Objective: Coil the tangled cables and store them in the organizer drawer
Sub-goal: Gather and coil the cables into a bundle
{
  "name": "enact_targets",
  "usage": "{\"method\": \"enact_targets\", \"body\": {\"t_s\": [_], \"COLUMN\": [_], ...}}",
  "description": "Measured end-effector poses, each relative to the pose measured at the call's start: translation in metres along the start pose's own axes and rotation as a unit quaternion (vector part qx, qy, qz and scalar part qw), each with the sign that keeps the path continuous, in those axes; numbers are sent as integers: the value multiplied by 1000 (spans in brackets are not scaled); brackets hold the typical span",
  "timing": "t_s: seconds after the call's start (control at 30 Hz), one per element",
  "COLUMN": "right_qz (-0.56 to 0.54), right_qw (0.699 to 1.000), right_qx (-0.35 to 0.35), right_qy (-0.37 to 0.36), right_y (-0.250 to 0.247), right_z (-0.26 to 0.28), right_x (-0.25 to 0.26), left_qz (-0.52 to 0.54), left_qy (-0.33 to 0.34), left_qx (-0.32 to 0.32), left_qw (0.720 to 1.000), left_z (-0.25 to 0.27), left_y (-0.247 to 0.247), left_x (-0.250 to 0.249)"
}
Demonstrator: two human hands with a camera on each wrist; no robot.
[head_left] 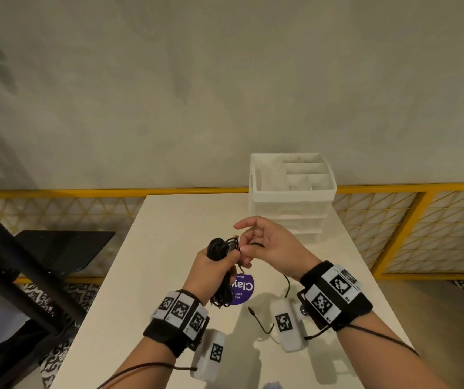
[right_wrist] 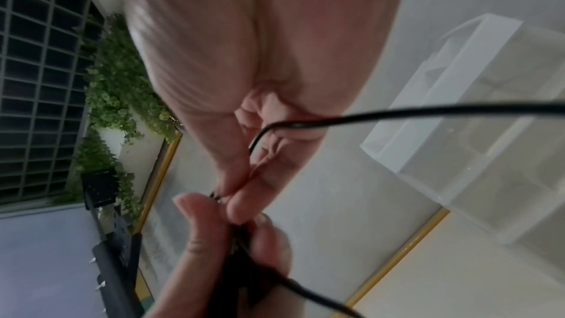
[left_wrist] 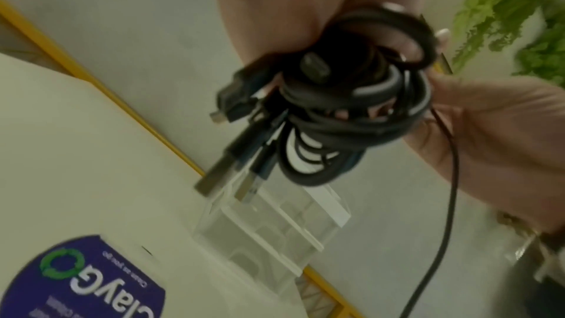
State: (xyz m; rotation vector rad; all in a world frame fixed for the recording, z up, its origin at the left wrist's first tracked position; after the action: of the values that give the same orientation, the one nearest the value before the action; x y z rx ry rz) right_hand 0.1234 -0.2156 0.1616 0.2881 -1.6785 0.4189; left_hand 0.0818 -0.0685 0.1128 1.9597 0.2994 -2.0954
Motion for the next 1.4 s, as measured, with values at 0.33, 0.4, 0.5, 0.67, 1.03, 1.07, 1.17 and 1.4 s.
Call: {"method": "enact_targets", "body": {"t_s": [0.33,0.4,0.5,0.67,1.03,1.07,1.17,1.4], "right_qz": [59,54,43,-24,20,19,101,216], "right_qw": [992,993,992,986,988,986,979,959], "right_qx": [-106,-101,-107,-162,-152,-163,-169,-146], "right_qy": [29,40,43,23,16,7,-58,-110], "right_y": [-7,-9,-9,-3,7,5,1,-9], "right_z": [1,2,3,1,2,2,-1,-7], "right_x": [-20,-21,-22,-21,-31,-30,-27,-23], "left_qz": [69,103,142,131,121,109,77,55], "left_qy": [-12,-41,-64,-65,-73,-71,-73,-114], "left_qx": [-38,-29,-4,32,-62,-52,-12,39], "left_qw": [997,993,988,989,988,990,994,991], "left_z": [-6,-7,-5,-1,-6,-7,-3,-2], "left_y": [-4,-3,-1,3,-6,-7,-6,-5], "left_x": [-5,-8,-13,-10,-6,-6,-3,0]}}
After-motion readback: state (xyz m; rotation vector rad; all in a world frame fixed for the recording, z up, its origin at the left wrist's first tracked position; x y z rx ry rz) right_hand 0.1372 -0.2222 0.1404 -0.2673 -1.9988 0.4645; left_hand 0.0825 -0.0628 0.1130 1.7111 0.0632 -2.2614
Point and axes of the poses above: each hand's wrist, its own z-axis away from the middle knuckle, its own y-axis out of the palm, x = y × z, the point moved 1 cm from there along -z, towards the middle knuckle, and after that the axes turned 11 degrees about -x, right-handed, at the moved point
